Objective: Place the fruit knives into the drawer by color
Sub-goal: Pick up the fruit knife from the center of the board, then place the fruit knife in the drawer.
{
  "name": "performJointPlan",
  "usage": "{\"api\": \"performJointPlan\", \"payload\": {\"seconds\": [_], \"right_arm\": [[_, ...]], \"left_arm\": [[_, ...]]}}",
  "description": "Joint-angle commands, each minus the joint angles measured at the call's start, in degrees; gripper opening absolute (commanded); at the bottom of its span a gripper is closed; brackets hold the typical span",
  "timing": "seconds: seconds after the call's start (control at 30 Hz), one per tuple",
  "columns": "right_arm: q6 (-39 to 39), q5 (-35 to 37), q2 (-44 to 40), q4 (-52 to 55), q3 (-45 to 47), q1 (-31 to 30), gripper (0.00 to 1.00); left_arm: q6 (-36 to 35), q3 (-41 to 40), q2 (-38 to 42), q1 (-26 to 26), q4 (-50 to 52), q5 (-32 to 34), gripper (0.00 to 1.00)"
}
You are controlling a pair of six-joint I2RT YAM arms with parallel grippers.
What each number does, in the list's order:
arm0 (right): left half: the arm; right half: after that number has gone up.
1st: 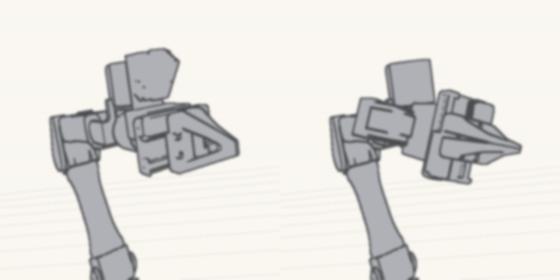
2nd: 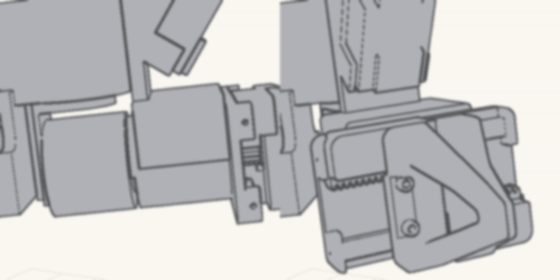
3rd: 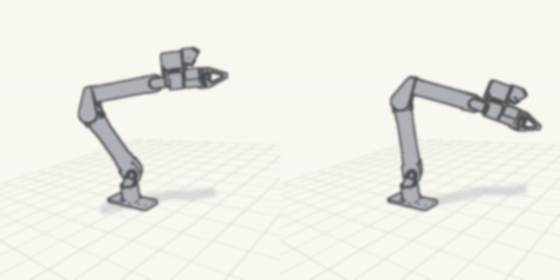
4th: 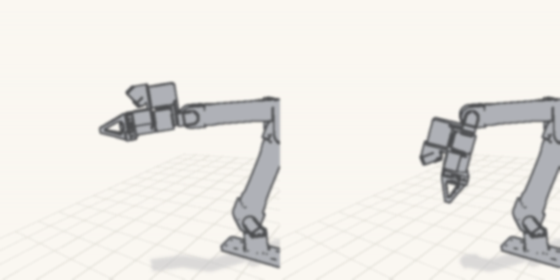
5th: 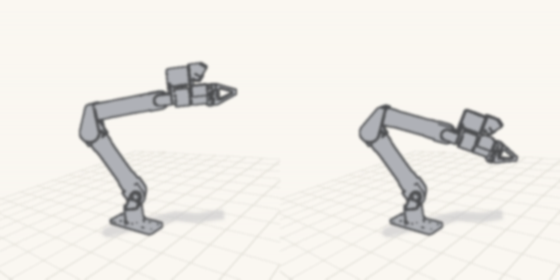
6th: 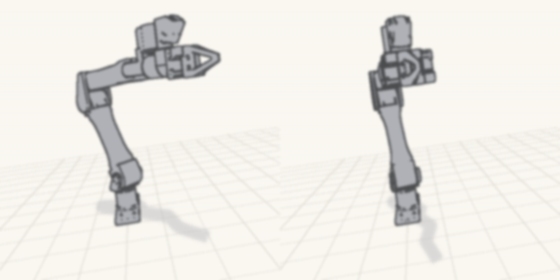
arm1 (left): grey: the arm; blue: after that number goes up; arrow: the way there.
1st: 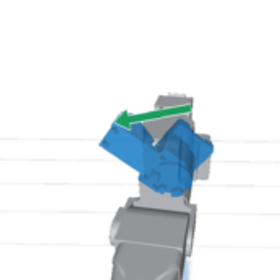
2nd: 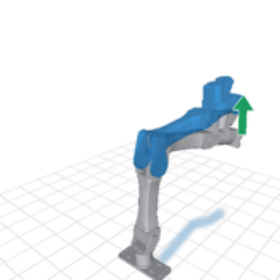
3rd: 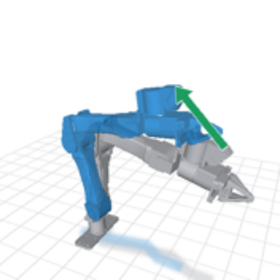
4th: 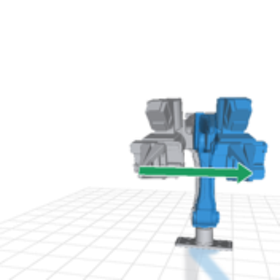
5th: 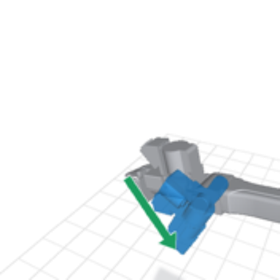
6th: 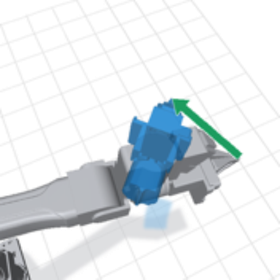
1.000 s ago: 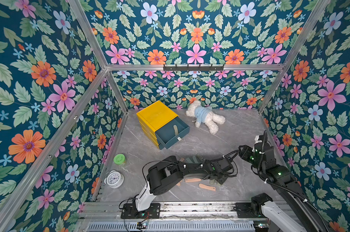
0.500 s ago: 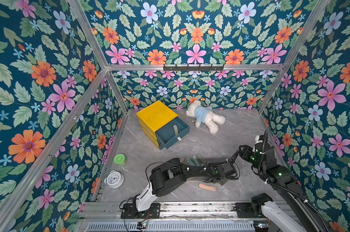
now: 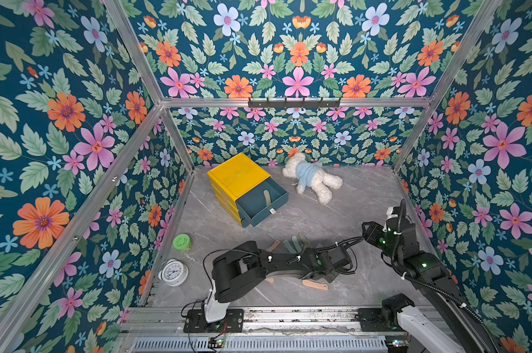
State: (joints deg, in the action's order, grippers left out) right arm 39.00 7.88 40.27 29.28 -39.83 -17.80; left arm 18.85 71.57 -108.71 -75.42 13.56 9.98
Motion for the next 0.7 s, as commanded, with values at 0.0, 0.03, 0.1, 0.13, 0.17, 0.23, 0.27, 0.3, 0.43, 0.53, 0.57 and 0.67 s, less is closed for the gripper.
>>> {"api": "performJointPlan", "payload": {"seconds": [0.0,0.03,0.1,0.13,0.17,0.23,0.27,0.3,0.43,0.53,0.57,0.67], "right_arm": [[1.06,0.0,0.13,-1.53,0.27,-0.08,0.57],[1.13,-0.09,0.16,-1.67,0.35,-0.04,0.57],[1.42,-0.41,0.27,-2.07,0.54,-0.04,0.57],[1.51,-0.63,0.25,-2.33,0.61,-0.04,0.57],[1.6,-0.73,0.27,-2.53,0.7,-0.08,0.57],[1.79,-1.14,0.49,-2.99,0.81,-0.05,0.57],[1.78,-1.29,0.58,-3.16,0.89,-0.05,0.57],[1.88,-1.47,0.75,-3.46,0.98,-0.04,0.57],[2.36,-2.37,1.6,-5.05,1.68,-0.04,0.57],[2.64,-2.92,2.33,-5.96,1.95,-0.06,0.56],[2.59,-3.08,2.52,-6.07,1.95,-0.04,0.56],[2.58,-3.26,2.88,-6.44,2.04,-0.06,0.56]], "left_arm": [[0.58,-0.68,4.5,0.14,-3.23,0.59,0.19],[0.66,-0.9,5.8,0.18,-3.63,0.48,0.19],[1.05,-1.66,8.83,0.48,-4.34,0.96,0.19],[1.17,-1.91,10.55,0.93,-4.27,1.21,0.19],[1.13,-1.97,12.1,1.41,-3.9,1.86,0.19],[0.54,-2.68,16.36,2.96,-3.07,4.44,0.19],[-0.06,-2.86,18.29,3.72,-2.47,6.14,0.19],[-0.9,-3.01,20.4,4.52,-1.93,8.63,0.19],[-3.44,-1.29,27.09,8.43,1.54,17.38,0.19],[-4.45,-0.17,31.12,12.66,2.84,21.69,0.18],[-4.84,0.13,32.06,14.35,3.15,22.8,0.17],[-6.59,1.19,33.66,19.6,3.36,25.61,0.17]]}}
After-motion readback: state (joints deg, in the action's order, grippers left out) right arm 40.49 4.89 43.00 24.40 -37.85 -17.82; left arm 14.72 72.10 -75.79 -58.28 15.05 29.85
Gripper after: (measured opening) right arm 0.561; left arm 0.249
